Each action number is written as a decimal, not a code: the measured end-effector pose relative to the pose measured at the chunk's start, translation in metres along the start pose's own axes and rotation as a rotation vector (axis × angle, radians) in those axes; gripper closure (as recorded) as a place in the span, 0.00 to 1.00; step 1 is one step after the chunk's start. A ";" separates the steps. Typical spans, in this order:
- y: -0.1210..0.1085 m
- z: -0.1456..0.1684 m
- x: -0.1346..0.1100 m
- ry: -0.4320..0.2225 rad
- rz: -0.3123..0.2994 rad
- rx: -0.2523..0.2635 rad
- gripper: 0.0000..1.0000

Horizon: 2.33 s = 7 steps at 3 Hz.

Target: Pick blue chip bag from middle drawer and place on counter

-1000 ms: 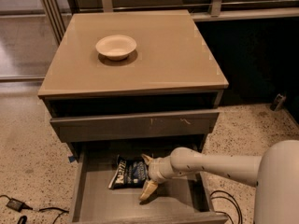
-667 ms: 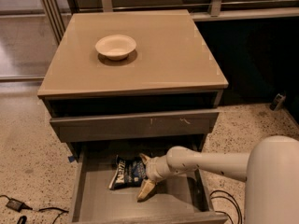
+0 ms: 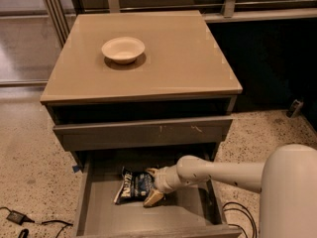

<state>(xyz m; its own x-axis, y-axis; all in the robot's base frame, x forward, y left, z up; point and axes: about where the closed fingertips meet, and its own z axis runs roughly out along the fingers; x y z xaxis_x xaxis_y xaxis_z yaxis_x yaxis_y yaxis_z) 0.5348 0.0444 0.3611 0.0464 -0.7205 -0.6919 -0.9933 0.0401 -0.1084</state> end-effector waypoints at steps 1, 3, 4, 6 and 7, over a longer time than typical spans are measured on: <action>0.000 0.000 0.000 0.000 0.000 0.000 0.48; 0.003 0.004 -0.008 0.008 -0.012 -0.021 0.99; 0.002 0.001 -0.010 0.008 -0.012 -0.021 1.00; 0.042 -0.031 -0.030 -0.029 0.047 -0.087 1.00; 0.033 -0.092 -0.058 -0.061 -0.021 -0.040 1.00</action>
Offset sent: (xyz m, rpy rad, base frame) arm 0.0000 0.0000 0.0000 0.0000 0.0000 0.0000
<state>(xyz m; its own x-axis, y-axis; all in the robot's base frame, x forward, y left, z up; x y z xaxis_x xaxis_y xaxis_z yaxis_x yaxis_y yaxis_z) 0.4894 0.0233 0.4634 0.0729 -0.6769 -0.7324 -0.9954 -0.0034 -0.0958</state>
